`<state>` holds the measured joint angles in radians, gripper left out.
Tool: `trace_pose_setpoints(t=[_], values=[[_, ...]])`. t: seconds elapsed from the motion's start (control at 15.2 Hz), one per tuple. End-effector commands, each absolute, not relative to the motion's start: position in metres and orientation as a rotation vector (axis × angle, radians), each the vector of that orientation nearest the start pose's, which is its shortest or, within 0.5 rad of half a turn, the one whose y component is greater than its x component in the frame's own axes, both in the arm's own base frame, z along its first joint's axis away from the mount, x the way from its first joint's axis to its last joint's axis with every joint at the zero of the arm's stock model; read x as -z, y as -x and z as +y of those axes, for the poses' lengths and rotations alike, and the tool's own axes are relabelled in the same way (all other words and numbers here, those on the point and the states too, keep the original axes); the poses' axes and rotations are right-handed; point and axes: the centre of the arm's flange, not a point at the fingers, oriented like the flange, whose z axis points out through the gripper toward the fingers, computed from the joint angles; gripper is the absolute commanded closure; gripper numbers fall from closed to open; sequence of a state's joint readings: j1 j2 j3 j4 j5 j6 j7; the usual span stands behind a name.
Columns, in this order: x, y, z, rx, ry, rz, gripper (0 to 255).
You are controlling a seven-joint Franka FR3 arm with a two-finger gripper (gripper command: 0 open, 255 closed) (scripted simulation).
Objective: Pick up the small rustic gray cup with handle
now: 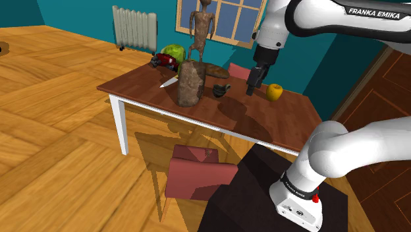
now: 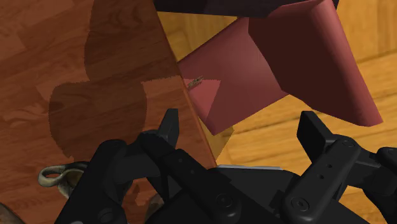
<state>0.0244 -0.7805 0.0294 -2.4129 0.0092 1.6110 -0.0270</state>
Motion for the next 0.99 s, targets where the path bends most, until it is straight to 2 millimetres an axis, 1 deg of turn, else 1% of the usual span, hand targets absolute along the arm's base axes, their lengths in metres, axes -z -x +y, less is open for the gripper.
trace_pose_setpoints(t=[0.0, 0.46, 0.92], values=[[-0.565, -0.31, 0.02, -0.034, 3.151, -0.113, 0], [-0.535, -0.36, -0.053, -0.031, 3.134, -0.21, 0], [-0.503, -0.414, -0.122, -0.029, 3.114, -0.307, 0]])
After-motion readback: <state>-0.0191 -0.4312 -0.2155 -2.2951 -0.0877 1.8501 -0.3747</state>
